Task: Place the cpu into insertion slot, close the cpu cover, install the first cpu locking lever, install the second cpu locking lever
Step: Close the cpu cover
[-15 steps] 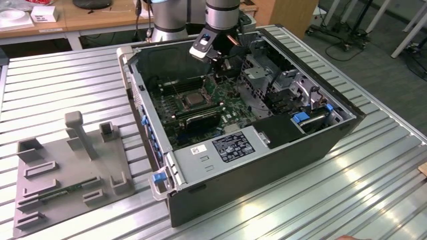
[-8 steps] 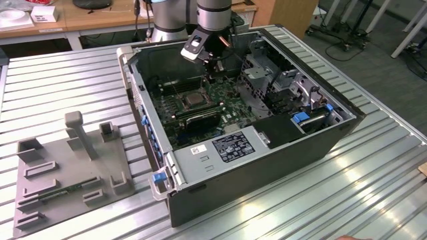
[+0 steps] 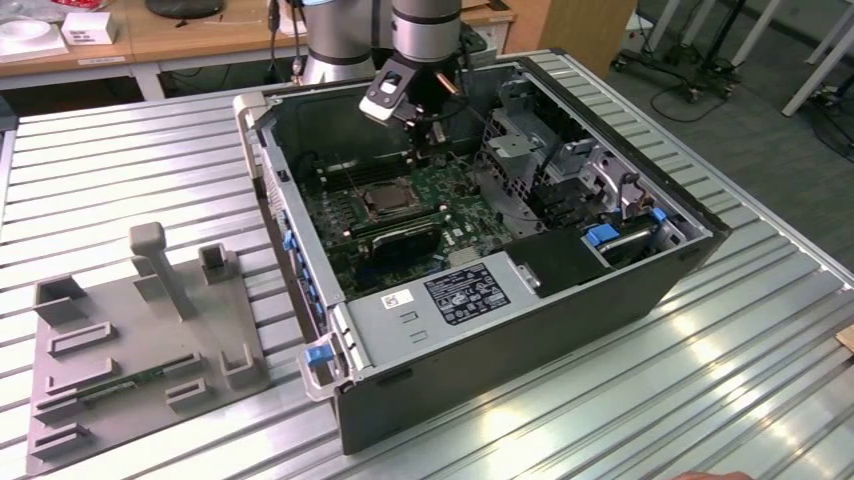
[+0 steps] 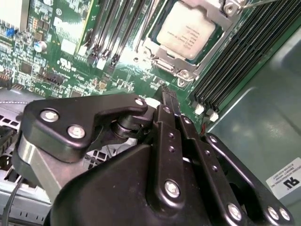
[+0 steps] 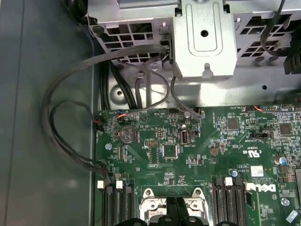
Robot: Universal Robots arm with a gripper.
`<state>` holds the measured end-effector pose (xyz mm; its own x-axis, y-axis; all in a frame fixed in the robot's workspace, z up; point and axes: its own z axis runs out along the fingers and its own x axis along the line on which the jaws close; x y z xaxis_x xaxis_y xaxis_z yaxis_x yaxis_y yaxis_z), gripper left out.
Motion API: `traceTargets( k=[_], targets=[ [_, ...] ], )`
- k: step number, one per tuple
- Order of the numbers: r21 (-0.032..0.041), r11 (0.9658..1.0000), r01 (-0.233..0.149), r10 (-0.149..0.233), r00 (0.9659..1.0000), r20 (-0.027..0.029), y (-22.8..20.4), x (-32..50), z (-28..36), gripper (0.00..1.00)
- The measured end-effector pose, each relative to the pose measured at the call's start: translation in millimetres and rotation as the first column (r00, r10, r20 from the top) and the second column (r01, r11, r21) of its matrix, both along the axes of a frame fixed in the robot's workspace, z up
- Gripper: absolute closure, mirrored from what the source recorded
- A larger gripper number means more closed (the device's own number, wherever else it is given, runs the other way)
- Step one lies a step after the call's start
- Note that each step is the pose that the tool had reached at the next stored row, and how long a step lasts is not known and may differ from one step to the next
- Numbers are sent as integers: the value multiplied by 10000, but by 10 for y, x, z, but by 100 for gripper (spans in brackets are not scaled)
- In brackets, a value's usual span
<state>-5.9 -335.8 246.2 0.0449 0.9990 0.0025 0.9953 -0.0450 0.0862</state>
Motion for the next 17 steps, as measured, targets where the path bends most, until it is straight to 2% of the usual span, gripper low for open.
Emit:
traceTargets(
  k=[4,5,6,14,17],
  targets=[
    [-2,10000,0,0,9983,-576,0,0,-15,90],
    [-3,10000,0,0,9978,-658,0,0,-20,90],
    [-5,10000,1,-1,9977,-681,0,-1,-21,90],
    [-4,10000,2,-2,9977,-682,0,-6,-23,90],
    [-3,10000,0,0,9977,-681,0,-31,-27,90]
  ],
)
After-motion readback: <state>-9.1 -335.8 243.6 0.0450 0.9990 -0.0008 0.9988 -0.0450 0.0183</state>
